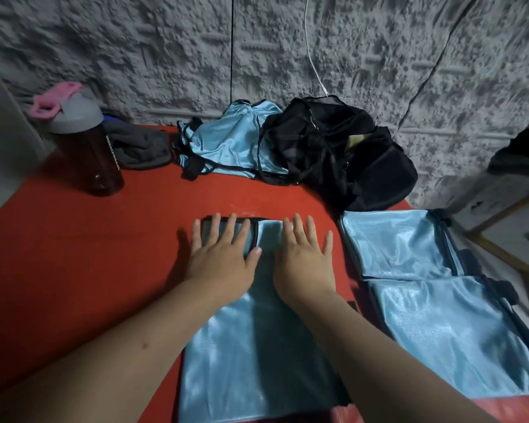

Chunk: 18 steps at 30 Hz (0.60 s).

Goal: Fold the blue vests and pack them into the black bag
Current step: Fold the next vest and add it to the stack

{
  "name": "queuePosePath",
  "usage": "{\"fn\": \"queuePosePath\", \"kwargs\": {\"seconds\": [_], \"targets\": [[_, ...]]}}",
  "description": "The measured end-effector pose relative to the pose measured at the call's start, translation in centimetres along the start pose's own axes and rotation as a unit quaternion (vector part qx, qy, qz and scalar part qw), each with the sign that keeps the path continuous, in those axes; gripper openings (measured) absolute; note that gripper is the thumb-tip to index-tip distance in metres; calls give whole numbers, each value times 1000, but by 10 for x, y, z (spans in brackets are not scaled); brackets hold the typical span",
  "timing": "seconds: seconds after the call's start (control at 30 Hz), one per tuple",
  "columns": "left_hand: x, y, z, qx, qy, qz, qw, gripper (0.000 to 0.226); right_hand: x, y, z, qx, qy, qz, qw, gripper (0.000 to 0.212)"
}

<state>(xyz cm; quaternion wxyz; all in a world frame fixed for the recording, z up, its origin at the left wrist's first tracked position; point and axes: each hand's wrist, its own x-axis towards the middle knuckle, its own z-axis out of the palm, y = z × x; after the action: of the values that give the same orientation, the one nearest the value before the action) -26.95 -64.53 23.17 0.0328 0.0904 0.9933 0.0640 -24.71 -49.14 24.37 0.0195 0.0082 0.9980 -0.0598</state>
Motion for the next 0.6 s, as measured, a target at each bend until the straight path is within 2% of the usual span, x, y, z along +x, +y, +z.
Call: {"fn": "queuePosePath", "kwargs": {"seconds": [0.07, 0.13, 0.2, 0.4, 0.6], "targets": [[-18, 8, -9, 19, 19, 18, 999, 65, -19, -13, -6, 7, -5, -43, 999, 74], [-43, 17, -7, 44, -5, 35, 998, 76, -45, -21, -1, -10, -50, -78, 996, 73], [-62, 19, 5, 48, -18, 38, 998, 71, -64, -18, 12, -34, -81, -90, 992, 74], [-71, 1, 29, 5, 6, 7, 1000, 64, -82, 25, 26, -22, -48, -64, 997, 88], [-79, -27, 26, 1, -4, 5, 1000, 69, -98, 47, 24, 13, -38, -57, 998, 80]]}}
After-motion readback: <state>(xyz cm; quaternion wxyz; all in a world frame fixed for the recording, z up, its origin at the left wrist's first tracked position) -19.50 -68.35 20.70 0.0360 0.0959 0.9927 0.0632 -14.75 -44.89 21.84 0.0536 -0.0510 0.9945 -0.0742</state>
